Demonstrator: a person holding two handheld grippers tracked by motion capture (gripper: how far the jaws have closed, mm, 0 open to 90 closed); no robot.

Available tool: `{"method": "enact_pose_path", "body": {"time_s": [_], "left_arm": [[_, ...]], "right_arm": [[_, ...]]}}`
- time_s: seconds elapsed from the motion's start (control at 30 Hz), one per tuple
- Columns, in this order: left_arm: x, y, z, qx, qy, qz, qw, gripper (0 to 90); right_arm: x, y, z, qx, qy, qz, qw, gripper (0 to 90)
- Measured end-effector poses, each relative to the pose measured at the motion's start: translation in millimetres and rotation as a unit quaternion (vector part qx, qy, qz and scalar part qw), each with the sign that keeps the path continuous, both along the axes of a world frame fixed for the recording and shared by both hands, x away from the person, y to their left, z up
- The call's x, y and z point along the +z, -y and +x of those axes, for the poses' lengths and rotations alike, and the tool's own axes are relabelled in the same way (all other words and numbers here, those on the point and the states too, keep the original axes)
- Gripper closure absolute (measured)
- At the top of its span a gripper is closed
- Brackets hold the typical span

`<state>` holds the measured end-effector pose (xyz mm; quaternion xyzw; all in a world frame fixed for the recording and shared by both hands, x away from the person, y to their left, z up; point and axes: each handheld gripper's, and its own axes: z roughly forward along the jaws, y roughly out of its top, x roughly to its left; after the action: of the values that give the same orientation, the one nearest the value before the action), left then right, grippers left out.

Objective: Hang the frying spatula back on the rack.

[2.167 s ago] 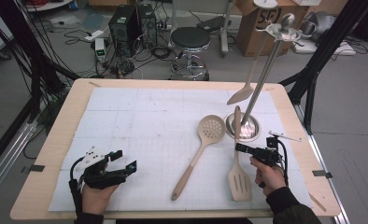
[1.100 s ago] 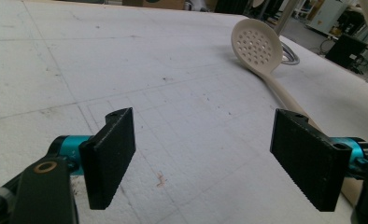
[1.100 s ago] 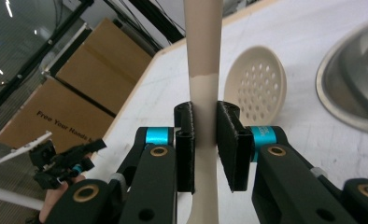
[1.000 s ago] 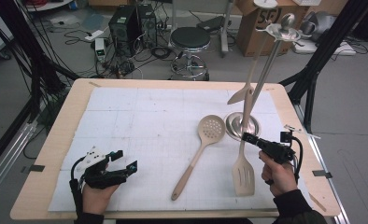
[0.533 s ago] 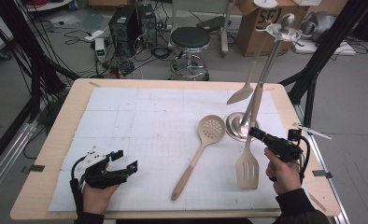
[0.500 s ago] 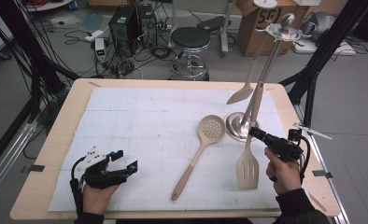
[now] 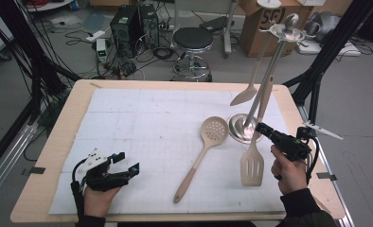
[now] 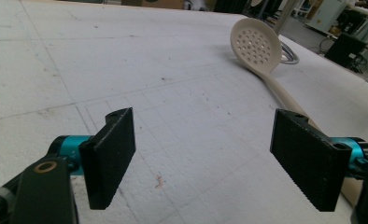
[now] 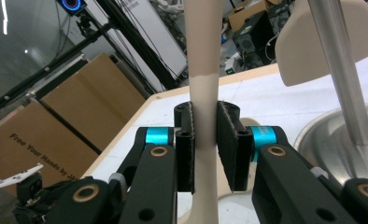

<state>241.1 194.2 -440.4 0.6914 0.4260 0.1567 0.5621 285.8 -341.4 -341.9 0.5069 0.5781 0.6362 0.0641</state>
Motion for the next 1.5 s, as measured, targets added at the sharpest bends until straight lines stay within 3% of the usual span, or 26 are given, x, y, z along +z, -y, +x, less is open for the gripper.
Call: {"method": "enact_pose_path", "body": {"time_s": [0.37, 0.93, 1.3, 1.5], "left_arm": [[-0.4, 0.3, 0.5, 0.0, -0.001, -0.001, 1.0, 22.8], [-0.1, 0.0, 0.1, 0.001, 0.0, -0.001, 1.0, 22.9], [-0.4, 0.6, 0.5, 0.001, -0.001, 0.001, 1.0, 22.9], [-0.7, 0.2, 0.5, 0.0, -0.001, 0.002, 1.0, 22.9]], "right_arm": [[10.2, 1.3, -1.4, -0.007, 0.026, 0.015, 0.9995, 77.9], [29.5, -9.3, -0.7, -0.004, 0.051, 0.006, 0.9987, 77.9], [39.1, 6.3, -2.1, -0.02, 0.063, 0.007, 0.9978, 77.9], [46.6, 13.0, -2.6, -0.009, 0.076, 0.009, 0.9971, 77.9]]}}
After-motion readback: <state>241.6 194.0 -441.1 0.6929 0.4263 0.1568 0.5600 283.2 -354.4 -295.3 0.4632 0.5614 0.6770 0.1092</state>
